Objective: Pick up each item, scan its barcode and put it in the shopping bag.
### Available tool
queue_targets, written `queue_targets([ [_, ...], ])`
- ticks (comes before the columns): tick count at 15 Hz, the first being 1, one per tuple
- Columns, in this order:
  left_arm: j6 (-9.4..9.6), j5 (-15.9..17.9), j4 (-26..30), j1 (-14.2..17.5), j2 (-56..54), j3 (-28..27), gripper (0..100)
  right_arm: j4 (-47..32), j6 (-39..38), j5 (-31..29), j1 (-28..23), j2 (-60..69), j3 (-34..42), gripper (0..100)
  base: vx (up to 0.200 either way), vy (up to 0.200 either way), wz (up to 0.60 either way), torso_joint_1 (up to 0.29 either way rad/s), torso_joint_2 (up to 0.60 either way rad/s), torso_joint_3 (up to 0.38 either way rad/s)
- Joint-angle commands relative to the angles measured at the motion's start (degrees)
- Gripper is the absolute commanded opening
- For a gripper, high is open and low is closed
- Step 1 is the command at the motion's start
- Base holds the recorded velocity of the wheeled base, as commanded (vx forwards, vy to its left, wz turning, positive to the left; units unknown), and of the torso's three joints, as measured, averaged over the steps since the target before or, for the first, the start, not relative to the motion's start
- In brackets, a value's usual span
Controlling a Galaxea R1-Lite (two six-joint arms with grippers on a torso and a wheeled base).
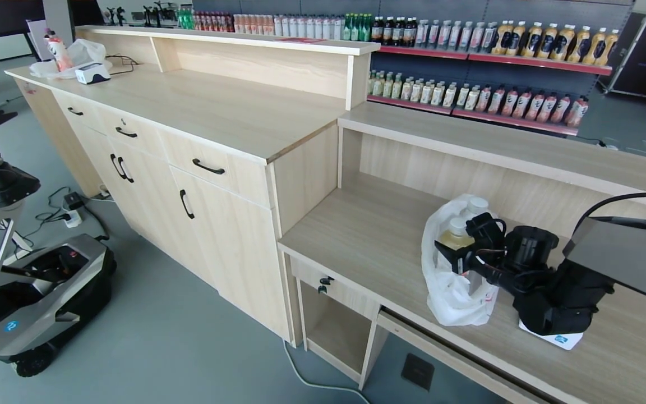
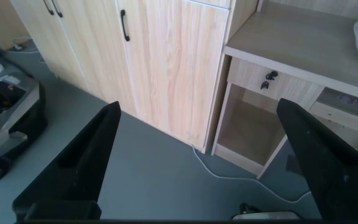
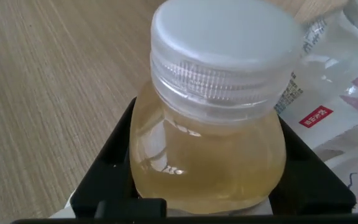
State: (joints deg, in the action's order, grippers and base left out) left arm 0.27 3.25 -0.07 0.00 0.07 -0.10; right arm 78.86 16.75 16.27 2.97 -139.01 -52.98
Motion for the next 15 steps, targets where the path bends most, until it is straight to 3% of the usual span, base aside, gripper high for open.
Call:
queue_targets([
  [1, 0.0, 0.0, -0.01, 0.0, 0.01, 0.01, 100, -0.11, 0.04, 0.07, -0.16, -0.03, 0.69, 100, 0.0, 0.0, 0.0, 0.0, 0.0, 0.0],
  [5, 0.0, 0.0, -0.01, 0.0, 0.01, 0.01, 100, -0.9, -1.63, 0.16, -0.07, 6.82, 2.09, 100, 0.0, 0.0, 0.0, 0.0, 0.0, 0.0],
  [9, 0.0, 0.0, -0.01, 0.0, 0.01, 0.01, 100, -10.66, -4.18, 1.3, -0.16, 28.18, 12.64, 100, 0.0, 0.0, 0.0, 0.0, 0.0, 0.0],
  [11, 0.0, 0.0, -0.01, 0.0, 0.01, 0.01, 100, -11.54, -4.01, 1.3, -0.69, 33.28, 15.54, 100, 0.0, 0.0, 0.0, 0.0, 0.0, 0.0],
  [12, 0.0, 0.0, -0.01, 0.0, 0.01, 0.01, 100, -13.21, -3.21, 1.13, -2.89, 40.48, 19.41, 100, 0.0, 0.0, 0.0, 0.0, 0.0, 0.0],
  [15, 0.0, 0.0, -0.01, 0.0, 0.01, 0.01, 100, -21.82, 5.75, -0.37, -11.85, 49.89, 19.58, 100, 0.0, 0.0, -0.4, 0.003, 0.0, 0.002],
])
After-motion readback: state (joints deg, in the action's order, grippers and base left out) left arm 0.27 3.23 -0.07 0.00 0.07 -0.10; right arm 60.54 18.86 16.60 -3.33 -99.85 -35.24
